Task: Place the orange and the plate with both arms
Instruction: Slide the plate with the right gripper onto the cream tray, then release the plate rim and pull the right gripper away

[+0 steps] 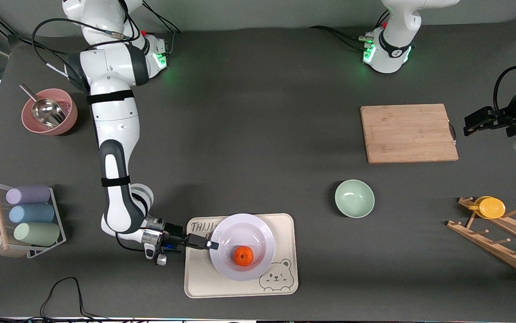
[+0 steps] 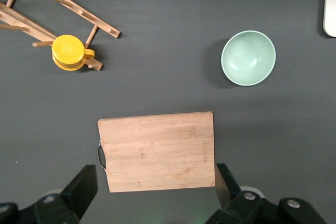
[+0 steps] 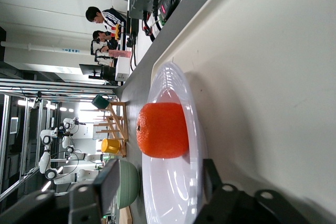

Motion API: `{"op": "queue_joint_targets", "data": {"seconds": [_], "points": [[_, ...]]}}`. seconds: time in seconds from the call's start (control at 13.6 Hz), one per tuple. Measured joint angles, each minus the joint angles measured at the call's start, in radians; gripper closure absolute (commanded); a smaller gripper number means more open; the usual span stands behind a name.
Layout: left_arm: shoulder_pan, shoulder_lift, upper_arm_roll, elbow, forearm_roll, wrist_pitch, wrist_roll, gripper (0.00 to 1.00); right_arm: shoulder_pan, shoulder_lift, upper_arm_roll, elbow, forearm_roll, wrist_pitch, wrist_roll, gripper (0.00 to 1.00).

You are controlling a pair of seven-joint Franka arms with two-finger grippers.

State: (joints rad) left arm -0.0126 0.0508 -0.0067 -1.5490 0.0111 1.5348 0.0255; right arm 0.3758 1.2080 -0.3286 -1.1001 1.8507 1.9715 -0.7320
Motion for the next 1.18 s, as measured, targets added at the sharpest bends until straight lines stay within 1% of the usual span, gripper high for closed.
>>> {"op": "queue_joint_targets", "data": {"seconds": [0.07,0.15,0.29,0.44,0.52,0.66,0.88,1.03,1.18], "points": [[0.000,0.000,0.000,0.000,0.000,0.000,0.000,0.00,0.000,-0.003,-0.017,0.008,-0.025,0.001,0.002,0.00],[-0.001,0.000,0.000,0.000,0.000,0.000,0.000,0.00,-0.001,-0.011,-0.033,0.017,-0.068,0.003,0.012,0.00],[-0.001,0.000,0.000,0.000,0.000,0.000,0.000,0.00,-0.004,-0.048,-0.052,0.017,-0.175,0.009,0.056,0.00],[-0.002,0.000,0.000,0.000,0.000,0.000,0.000,0.00,-0.005,-0.104,-0.068,-0.002,-0.306,0.010,0.112,0.00],[-0.002,0.000,0.000,0.000,0.000,0.000,0.000,0.00,-0.006,-0.146,-0.071,-0.024,-0.395,0.010,0.145,0.00],[-0.002,0.000,0.000,0.000,0.000,0.000,0.000,0.00,-0.005,-0.237,-0.071,-0.080,-0.566,0.009,0.183,0.00],[-0.002,0.000,0.000,0.000,0.000,0.000,0.000,0.00,0.004,-0.385,-0.072,-0.216,-0.771,0.005,0.189,0.00],[-0.002,0.000,0.000,0.000,0.000,0.000,0.000,0.00,0.008,-0.487,-0.074,-0.300,-0.935,0.005,0.189,0.00],[-0.002,0.000,0.000,0.000,0.000,0.000,0.000,0.00,0.008,-0.592,-0.085,-0.382,-1.081,-0.013,0.191,0.00]]}}
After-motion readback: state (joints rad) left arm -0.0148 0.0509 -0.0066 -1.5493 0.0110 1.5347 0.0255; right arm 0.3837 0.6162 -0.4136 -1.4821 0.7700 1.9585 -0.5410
